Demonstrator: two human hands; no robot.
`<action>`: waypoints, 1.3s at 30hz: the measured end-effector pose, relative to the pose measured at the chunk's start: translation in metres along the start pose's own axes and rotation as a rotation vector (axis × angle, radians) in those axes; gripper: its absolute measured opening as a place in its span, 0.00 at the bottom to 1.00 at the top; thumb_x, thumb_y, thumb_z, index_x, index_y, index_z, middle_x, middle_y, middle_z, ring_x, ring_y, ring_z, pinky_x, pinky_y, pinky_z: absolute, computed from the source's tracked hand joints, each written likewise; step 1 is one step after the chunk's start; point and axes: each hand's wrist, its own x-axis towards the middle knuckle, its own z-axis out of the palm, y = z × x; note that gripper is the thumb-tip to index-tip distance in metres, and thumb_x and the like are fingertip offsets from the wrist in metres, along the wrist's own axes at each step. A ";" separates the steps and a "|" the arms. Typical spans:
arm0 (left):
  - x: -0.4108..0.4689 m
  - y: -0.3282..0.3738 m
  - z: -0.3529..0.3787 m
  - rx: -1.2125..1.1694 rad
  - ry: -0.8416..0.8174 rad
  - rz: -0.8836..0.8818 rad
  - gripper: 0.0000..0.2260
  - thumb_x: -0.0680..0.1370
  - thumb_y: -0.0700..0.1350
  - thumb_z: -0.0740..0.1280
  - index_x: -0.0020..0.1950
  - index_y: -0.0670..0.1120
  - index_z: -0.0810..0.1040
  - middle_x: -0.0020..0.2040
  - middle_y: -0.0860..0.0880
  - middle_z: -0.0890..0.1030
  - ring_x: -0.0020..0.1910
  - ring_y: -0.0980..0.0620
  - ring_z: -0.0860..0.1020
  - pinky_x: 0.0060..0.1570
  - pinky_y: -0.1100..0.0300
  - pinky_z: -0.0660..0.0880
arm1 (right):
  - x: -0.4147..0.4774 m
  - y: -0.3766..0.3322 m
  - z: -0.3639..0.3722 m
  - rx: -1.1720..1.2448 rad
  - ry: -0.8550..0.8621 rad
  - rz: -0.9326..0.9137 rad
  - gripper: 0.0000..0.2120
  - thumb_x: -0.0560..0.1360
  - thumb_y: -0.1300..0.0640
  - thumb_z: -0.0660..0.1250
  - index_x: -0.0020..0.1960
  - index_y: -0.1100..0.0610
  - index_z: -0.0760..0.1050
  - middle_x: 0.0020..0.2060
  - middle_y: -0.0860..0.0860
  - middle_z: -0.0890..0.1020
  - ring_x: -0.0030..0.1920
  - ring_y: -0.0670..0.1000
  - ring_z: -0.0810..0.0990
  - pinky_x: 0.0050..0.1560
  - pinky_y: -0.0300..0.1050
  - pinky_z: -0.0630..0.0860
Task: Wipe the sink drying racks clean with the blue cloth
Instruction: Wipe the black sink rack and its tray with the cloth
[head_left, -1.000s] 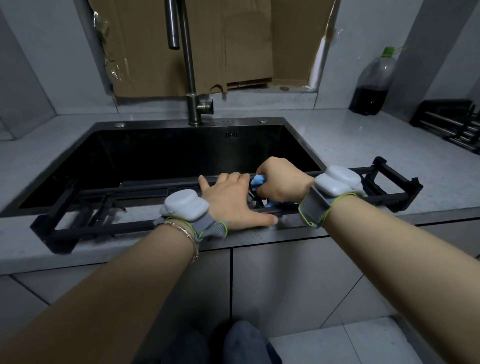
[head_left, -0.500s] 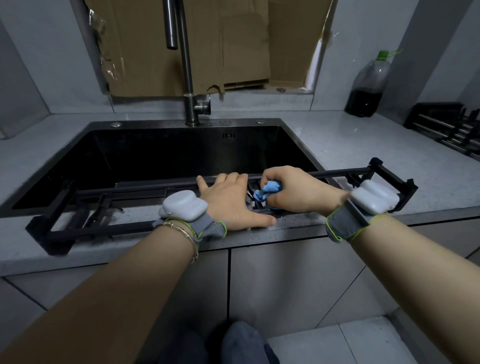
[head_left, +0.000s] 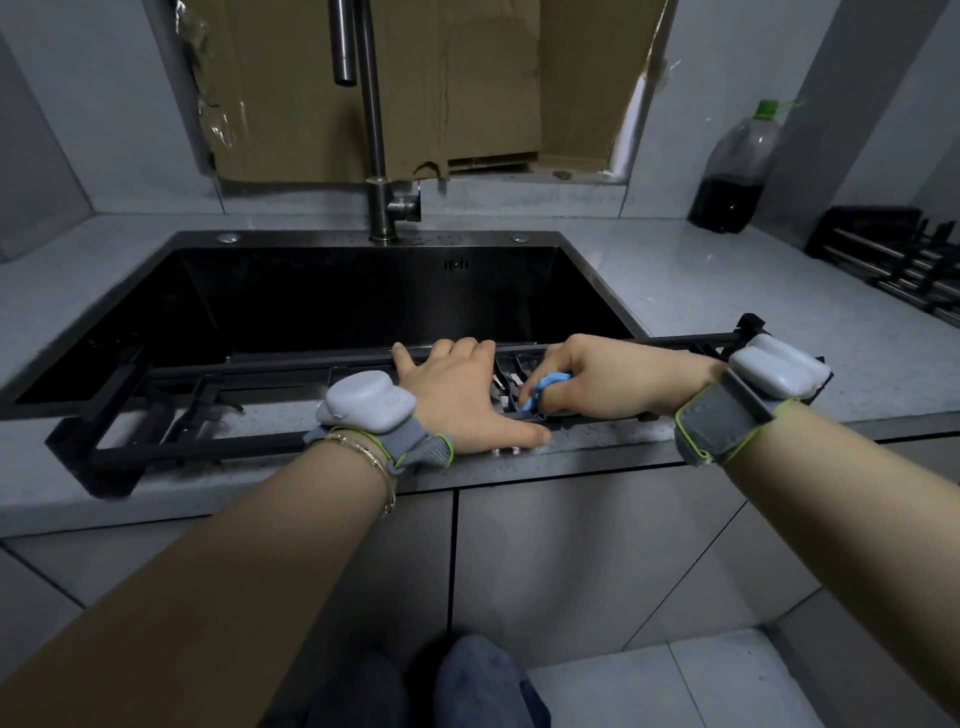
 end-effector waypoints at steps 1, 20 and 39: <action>0.000 0.000 0.000 0.001 -0.001 0.002 0.47 0.66 0.71 0.65 0.75 0.46 0.56 0.73 0.50 0.61 0.73 0.49 0.57 0.69 0.34 0.43 | 0.001 0.000 0.001 0.009 0.009 0.000 0.09 0.74 0.62 0.65 0.45 0.51 0.82 0.49 0.59 0.81 0.51 0.60 0.79 0.54 0.52 0.75; 0.001 0.001 -0.009 0.027 -0.079 -0.001 0.49 0.65 0.73 0.64 0.76 0.47 0.52 0.74 0.49 0.59 0.73 0.48 0.56 0.68 0.33 0.44 | -0.014 0.035 -0.004 0.364 0.471 0.115 0.09 0.75 0.66 0.62 0.49 0.60 0.80 0.44 0.56 0.82 0.44 0.50 0.79 0.40 0.36 0.75; 0.006 0.007 -0.001 0.068 -0.066 -0.041 0.50 0.64 0.75 0.60 0.77 0.48 0.50 0.72 0.47 0.60 0.72 0.46 0.55 0.68 0.31 0.43 | 0.031 0.017 0.009 -0.129 0.384 0.089 0.10 0.70 0.61 0.66 0.46 0.51 0.83 0.45 0.53 0.83 0.48 0.55 0.81 0.49 0.48 0.78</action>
